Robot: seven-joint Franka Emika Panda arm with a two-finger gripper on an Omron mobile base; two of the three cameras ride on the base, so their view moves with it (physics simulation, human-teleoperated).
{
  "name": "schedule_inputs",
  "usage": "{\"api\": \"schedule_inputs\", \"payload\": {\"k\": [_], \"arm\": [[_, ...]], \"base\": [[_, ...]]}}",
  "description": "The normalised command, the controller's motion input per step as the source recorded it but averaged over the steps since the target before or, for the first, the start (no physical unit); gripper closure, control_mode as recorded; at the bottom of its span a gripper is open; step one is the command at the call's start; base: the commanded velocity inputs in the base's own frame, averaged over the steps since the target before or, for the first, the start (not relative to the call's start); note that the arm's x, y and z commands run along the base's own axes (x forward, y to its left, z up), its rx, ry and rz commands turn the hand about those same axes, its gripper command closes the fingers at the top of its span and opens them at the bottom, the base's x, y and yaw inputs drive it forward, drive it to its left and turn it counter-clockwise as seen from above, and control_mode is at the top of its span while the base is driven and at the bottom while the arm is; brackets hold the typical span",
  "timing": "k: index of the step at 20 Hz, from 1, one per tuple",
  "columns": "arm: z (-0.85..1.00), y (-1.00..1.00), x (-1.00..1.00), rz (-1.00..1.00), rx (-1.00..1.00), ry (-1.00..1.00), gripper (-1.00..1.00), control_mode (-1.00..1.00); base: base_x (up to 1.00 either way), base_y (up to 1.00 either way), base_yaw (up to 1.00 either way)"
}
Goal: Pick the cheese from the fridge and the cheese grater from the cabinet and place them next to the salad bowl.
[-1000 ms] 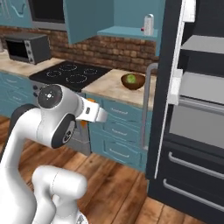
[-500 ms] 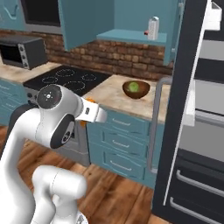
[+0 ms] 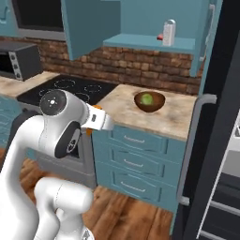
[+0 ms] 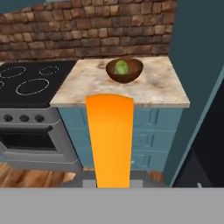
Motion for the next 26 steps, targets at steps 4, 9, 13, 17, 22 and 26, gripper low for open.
{"api": "schedule_inputs", "payload": {"k": [4, 9, 13, 17, 22, 26], "arm": [[0.0, 0.0, 0.0, 0.0, 0.0, 0.0, 1.0, 1.0], [0.0, 0.0, 0.0, 0.0, 0.0, 0.0, 1.0, 1.0], [0.0, 0.0, 0.0, 0.0, 0.0, 0.0, 1.0, 1.0], [0.0, 0.0, 0.0, 0.0, 0.0, 0.0, 1.0, 1.0], [0.0, 0.0, 0.0, 0.0, 0.0, 0.0, 1.0, 1.0], [0.0, 0.0, 0.0, 0.0, 0.0, 0.0, 1.0, 1.0]], "base": [[0.56, 0.34, -0.2], [0.54, 0.22, -0.26], [0.54, 0.11, -0.15], [0.52, 0.21, -0.04], [0.6, 0.18, 0.0], [0.62, 0.07, 0.0]]}}
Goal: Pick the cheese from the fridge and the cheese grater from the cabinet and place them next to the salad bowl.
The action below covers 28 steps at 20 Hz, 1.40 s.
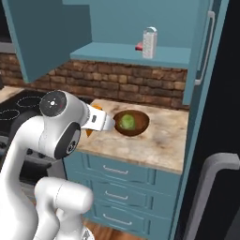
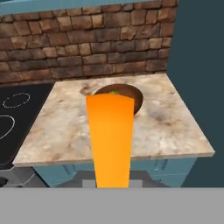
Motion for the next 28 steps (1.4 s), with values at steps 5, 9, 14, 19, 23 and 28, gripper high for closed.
{"api": "schedule_inputs", "payload": {"k": [5, 9, 14, 19, 23, 28], "arm": [[0.0, 0.0, 0.0, 0.0, 0.0, 0.0, 1.0, 1.0], [0.0, 0.0, 0.0, 0.0, 0.0, 0.0, 1.0, 1.0], [0.0, 0.0, 0.0, 0.0, 0.0, 0.0, 1.0, 1.0], [0.0, 0.0, 0.0, 0.0, 0.0, 0.0, 1.0, 1.0], [0.0, 0.0, 0.0, 0.0, 0.0, 0.0, 1.0, 1.0], [0.0, 0.0, 0.0, 0.0, 0.0, 0.0, 1.0, 1.0]], "base": [[0.6, 0.14, 0.0], [0.57, 0.13, 0.0], [0.53, 0.11, 0.0], [0.49, 0.09, -0.05], [0.17, 0.04, -0.05], [0.01, 0.0, 0.0]]}}
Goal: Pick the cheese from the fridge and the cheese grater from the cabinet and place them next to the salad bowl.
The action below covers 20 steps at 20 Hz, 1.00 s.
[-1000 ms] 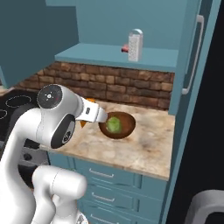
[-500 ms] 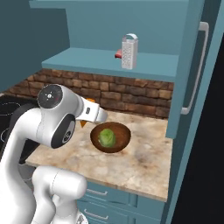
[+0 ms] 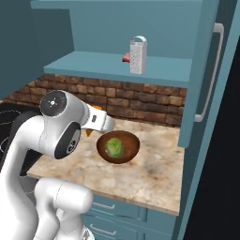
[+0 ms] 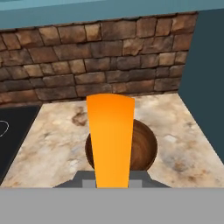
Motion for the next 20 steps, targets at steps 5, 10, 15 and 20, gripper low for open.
{"api": "schedule_inputs", "payload": {"k": [5, 10, 15, 20], "arm": [[0.0, 0.0, 0.0, 0.0, 0.0, 0.0, 1.0, 1.0], [0.0, 0.0, 0.0, 0.0, 0.0, 0.0, 1.0, 1.0], [-0.08, 0.14, -0.05, 0.01, -0.06, 0.0, 1.0, -1.0], [-0.07, 0.25, -0.04, 0.08, -0.01, 0.0, 1.0, -1.0]], "base": [[0.0, 0.0, 0.0], [0.0, 0.01, 0.0], [0.0, 0.0, 0.0], [0.0, 0.0, 0.0]]}}
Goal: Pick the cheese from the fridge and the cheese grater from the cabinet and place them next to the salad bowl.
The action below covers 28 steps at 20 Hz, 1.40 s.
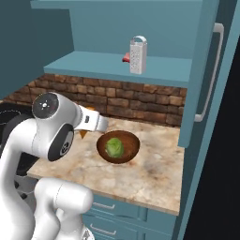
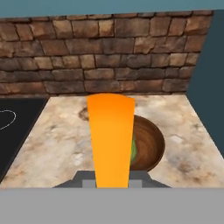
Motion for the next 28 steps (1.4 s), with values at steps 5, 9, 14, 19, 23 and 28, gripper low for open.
{"api": "schedule_inputs", "payload": {"k": [5, 9, 14, 19, 23, 28], "arm": [[-0.03, 0.18, 0.0, 0.13, 0.0, 0.0, 1.0, -1.0], [-0.05, 0.29, 0.03, 0.07, 0.0, 0.0, 1.0, -1.0], [-0.15, 0.42, 0.12, 0.02, -0.02, 0.05, 1.0, -1.0], [-0.35, 0.4, 0.26, 0.01, -0.07, 0.19, 1.0, -1.0], [-0.42, 0.25, 0.43, 0.05, -0.02, 0.15, 1.0, -1.0], [-0.47, 0.17, 0.38, 0.07, -0.01, 0.17, 1.0, -1.0]], "base": [[0.0, 0.0, 0.0], [0.0, 0.0, 0.0], [0.0, 0.0, 0.0], [0.0, 0.0, 0.0], [0.0, 0.0, 0.0], [0.0, 0.0, 0.0]]}}
